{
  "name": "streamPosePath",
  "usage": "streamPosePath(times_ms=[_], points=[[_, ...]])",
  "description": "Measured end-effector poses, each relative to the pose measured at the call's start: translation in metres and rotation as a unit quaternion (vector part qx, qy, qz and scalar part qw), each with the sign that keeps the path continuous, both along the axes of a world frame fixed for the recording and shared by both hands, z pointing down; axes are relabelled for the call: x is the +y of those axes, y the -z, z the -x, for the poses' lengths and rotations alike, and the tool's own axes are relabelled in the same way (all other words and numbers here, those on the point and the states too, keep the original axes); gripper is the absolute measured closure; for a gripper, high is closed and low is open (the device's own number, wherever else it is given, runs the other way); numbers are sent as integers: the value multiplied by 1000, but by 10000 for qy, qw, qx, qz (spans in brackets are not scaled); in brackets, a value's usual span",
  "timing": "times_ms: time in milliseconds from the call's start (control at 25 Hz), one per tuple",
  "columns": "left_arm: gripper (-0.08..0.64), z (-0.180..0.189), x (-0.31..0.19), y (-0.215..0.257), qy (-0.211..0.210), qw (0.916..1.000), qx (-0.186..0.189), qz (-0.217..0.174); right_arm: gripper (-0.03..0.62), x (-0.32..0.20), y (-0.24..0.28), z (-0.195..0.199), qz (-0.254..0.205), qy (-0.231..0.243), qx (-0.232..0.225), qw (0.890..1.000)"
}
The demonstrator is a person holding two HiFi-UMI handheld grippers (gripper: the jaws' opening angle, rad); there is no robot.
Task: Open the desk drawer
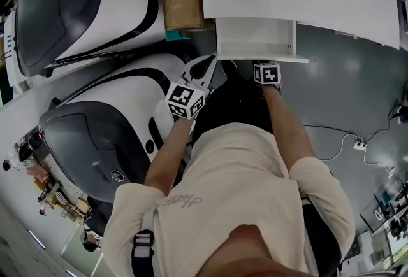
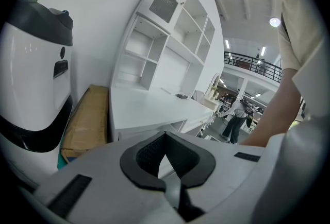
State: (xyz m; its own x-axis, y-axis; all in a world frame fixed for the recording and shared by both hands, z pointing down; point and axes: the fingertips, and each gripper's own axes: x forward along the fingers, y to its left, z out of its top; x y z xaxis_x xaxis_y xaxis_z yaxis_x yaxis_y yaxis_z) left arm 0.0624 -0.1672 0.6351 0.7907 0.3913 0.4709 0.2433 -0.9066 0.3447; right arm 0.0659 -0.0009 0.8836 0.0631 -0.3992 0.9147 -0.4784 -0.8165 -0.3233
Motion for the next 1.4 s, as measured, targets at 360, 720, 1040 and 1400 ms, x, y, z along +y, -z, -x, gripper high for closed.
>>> streamPosePath(times_ms=[360, 720, 1040, 1400], points=[[560, 3, 4, 3, 125, 9999, 25, -112, 503, 8, -1, 17, -72, -39, 9, 10000], [560, 21, 20, 7, 173, 9997, 17, -152, 503, 19, 0, 44, -124, -24, -49, 9999], [560, 42, 31, 13, 299, 9993, 53, -234, 503, 27, 1, 64, -156, -5, -64, 9999], [560, 81, 50, 21, 539, 9981, 62, -295, 508, 33, 3, 74, -292, -99, -14, 9995]])
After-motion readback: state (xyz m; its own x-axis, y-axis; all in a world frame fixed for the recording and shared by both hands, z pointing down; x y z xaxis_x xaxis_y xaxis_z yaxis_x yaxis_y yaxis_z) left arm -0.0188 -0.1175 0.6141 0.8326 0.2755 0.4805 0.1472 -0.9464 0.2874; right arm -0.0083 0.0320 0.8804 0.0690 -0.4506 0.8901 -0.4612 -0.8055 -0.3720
